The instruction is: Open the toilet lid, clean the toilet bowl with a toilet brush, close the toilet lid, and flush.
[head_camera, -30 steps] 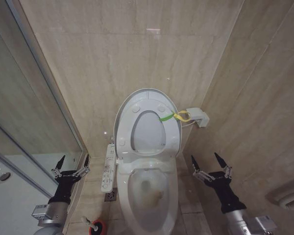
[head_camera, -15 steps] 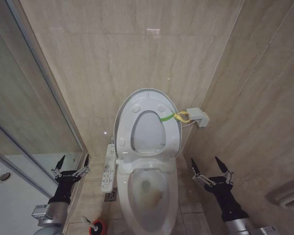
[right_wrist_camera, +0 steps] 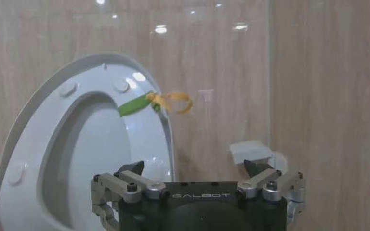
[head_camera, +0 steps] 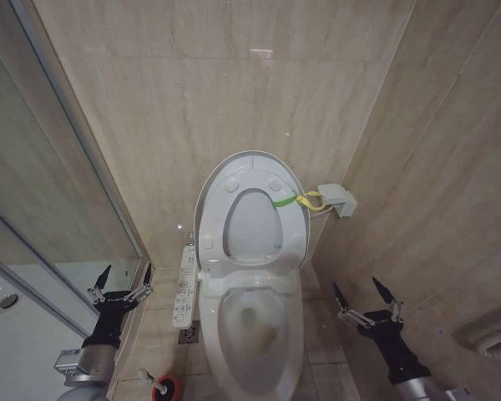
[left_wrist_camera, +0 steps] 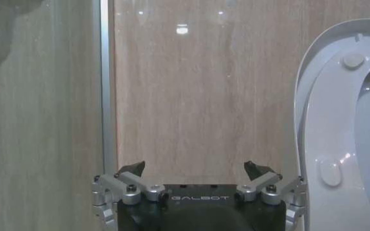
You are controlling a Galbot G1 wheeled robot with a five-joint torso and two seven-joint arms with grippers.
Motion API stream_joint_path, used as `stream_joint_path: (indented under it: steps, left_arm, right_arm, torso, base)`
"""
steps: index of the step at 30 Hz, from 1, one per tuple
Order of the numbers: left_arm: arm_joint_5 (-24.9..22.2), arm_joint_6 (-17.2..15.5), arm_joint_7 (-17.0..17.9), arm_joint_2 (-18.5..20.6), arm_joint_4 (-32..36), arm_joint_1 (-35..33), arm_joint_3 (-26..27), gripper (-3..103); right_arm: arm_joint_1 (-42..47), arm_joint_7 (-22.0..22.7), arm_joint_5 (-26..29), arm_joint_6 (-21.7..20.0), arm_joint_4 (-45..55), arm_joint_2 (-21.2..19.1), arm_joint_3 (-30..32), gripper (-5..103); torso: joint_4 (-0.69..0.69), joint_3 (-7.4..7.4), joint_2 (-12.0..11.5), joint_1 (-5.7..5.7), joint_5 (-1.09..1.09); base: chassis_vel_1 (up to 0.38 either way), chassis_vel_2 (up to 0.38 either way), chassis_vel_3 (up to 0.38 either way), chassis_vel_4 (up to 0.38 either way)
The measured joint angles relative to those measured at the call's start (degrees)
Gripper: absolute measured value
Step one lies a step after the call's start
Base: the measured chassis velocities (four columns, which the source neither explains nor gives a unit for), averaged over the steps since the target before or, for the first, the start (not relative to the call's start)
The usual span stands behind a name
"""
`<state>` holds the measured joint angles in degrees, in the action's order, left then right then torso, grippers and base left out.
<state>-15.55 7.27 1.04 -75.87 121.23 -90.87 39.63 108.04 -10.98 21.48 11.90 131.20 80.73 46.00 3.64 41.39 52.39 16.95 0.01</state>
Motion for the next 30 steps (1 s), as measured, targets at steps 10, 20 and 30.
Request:
stream_joint_path:
  steps: [10,20,30]
  left_arm:
    - [0.0,0.0,0.0,0.0,0.0,0.0,0.0,100]
    - [0.0,0.0,0.0,0.0,0.0,0.0,0.0,100]
    - [0.0,0.0,0.0,0.0,0.0,0.0,0.0,100]
  right_arm:
    - [1.27,-0.37,2.58,0.73,1.96,0.94,0.04,100]
    - [0.05,-0.32,2.16,0.35,1.74,0.84,-1.73,100]
    - [0.02,-0.33,2.19,0.33,1.07,0.66,-1.74,100]
  torso:
    - [0.0,0.0,0.0,0.0,0.0]
    - [0.0,0.0,0.0,0.0,-0.01]
    - [0.0,0.0,0.0,0.0,-0.01]
  base:
    - [0.0,0.0,0.0,0.0]
    - [0.0,0.0,0.0,0.0]
    - [0.0,0.0,0.0,0.0]
